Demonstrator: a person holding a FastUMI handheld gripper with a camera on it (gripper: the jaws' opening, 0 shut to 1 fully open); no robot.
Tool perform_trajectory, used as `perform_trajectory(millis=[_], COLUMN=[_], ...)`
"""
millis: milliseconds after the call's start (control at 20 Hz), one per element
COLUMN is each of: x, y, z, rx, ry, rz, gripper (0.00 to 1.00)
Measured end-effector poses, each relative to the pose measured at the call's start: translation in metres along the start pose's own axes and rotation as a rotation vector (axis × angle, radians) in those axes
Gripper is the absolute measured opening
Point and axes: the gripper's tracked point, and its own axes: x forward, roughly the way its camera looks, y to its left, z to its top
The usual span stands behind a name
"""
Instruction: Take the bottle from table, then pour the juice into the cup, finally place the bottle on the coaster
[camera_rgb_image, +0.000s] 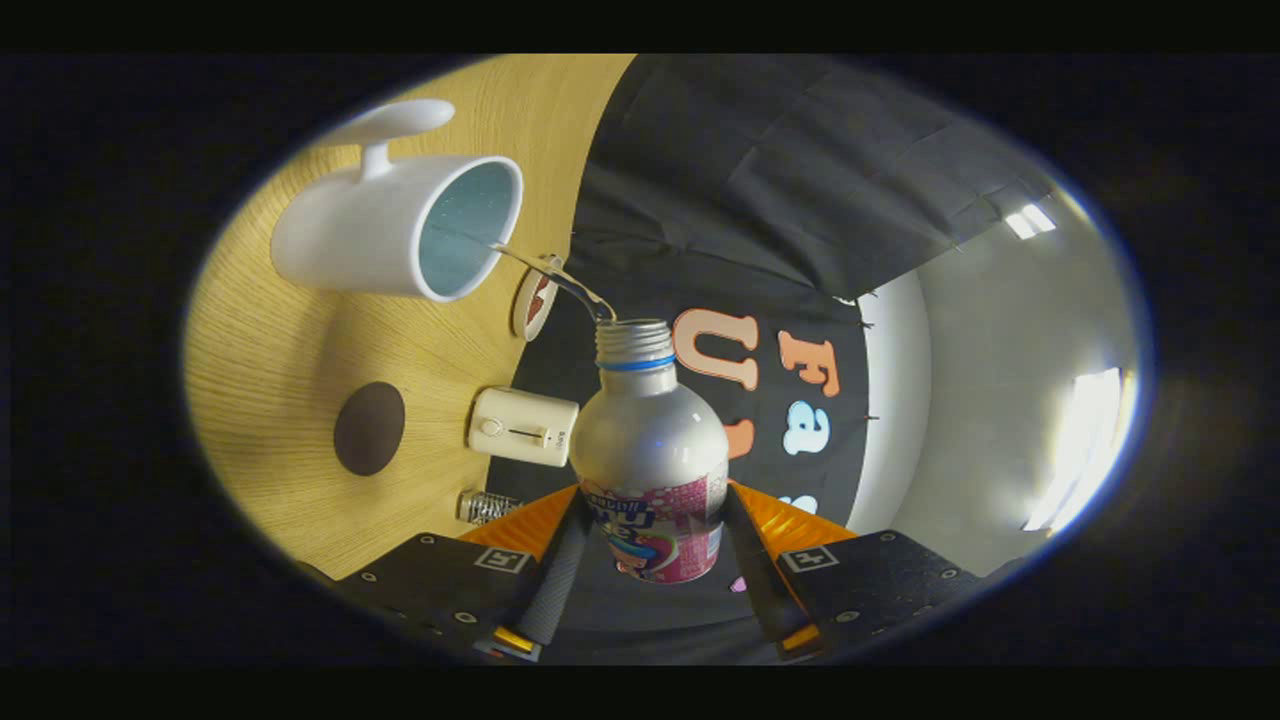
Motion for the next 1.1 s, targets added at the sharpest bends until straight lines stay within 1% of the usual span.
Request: perform_trajectory(millis=[650,1100], x=[0.003,0.010], y=[-0.008,-0.019], z=[0.006,-0.002], rx=[-0.075,-0.124], ry=[-0.035,-0.028], rz=[-0.006,-0.057], gripper=[0.76,0.76])
